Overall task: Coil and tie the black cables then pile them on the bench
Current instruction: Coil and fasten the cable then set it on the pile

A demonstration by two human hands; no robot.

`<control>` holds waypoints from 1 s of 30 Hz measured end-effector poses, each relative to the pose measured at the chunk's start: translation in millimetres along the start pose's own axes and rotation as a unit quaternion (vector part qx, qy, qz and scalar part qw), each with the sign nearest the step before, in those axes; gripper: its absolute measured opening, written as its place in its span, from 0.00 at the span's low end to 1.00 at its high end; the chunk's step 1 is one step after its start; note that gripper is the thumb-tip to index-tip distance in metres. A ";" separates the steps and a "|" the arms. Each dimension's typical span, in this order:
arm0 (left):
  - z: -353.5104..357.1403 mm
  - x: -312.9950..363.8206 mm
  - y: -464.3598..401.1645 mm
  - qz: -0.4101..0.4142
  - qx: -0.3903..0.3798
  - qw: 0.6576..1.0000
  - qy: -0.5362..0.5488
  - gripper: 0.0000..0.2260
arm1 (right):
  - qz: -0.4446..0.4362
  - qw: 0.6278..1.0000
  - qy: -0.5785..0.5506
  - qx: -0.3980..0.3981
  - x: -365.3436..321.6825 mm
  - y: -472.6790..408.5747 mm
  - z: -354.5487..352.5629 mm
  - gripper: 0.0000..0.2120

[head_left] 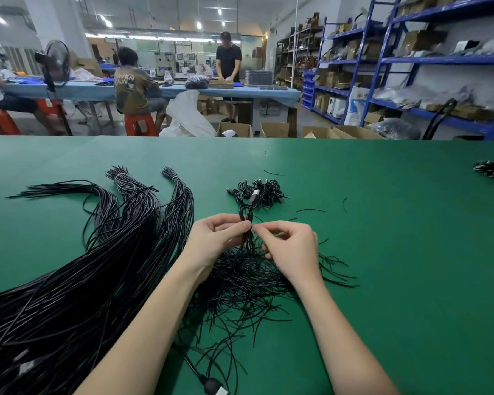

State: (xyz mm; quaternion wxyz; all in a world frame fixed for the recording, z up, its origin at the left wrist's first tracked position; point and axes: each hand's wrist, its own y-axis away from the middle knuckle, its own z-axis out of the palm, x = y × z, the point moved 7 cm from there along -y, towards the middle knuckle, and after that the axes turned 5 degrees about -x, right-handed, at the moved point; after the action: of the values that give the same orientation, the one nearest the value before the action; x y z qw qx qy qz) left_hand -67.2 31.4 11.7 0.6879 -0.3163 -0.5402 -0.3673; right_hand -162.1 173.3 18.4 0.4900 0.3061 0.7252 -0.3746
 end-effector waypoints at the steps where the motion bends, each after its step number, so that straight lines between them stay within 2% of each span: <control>1: 0.1 0.6 0.0 0.006 0.008 1.000 0.004 0.16 | -0.009 1.000 0.004 0.010 -0.9 2.0 1.2 0.06; 5: 1.1 1.3 0.3 0.019 0.025 0.999 0.011 0.15 | -0.033 0.999 -0.016 0.021 -3.1 7.8 5.9 0.06; 9: -3.4 -1.3 -0.8 0.023 0.047 0.998 0.037 0.06 | -0.110 0.994 0.023 0.005 -12.0 12.0 11.3 0.08; 11: -2.9 -3.5 -0.3 0.026 0.060 0.997 0.029 0.06 | -0.130 0.991 0.039 -0.001 -12.7 11.1 13.4 0.06; 12: -2.2 -4.6 -0.1 0.028 0.072 0.997 0.022 0.07 | -0.129 0.990 0.053 -0.010 -12.0 9.9 15.5 0.05; 17: -0.2 -4.8 -1.4 0.017 0.108 0.993 0.032 0.09 | -0.035 0.997 0.027 -0.058 7.3 7.4 21.6 0.16; 20: -6.5 -2.9 -5.5 -0.006 0.133 0.989 0.057 0.11 | -0.025 0.998 0.058 -0.023 15.7 4.2 7.7 0.12; 24: -3.8 -2.0 -25.5 -0.031 0.116 0.990 0.075 0.12 | -0.018 0.999 0.043 -0.010 19.8 4.2 -0.8 0.06; 27: -0.7 0.0 -59.4 -0.038 0.116 0.991 0.050 0.13 | -0.013 0.999 0.041 -0.016 22.0 5.6 -1.3 0.05; 30: -1.2 -2.6 -100.3 -0.048 0.148 0.988 0.011 0.15 | -0.004 0.999 0.035 -0.019 25.0 4.8 -2.8 0.05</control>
State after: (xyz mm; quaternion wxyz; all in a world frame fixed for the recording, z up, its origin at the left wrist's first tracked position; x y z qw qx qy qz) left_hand -152.0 -22.3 12.8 0.7145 -0.1802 -0.5957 -0.3196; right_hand -167.9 180.1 -5.6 0.4686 0.3066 0.7500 -0.3520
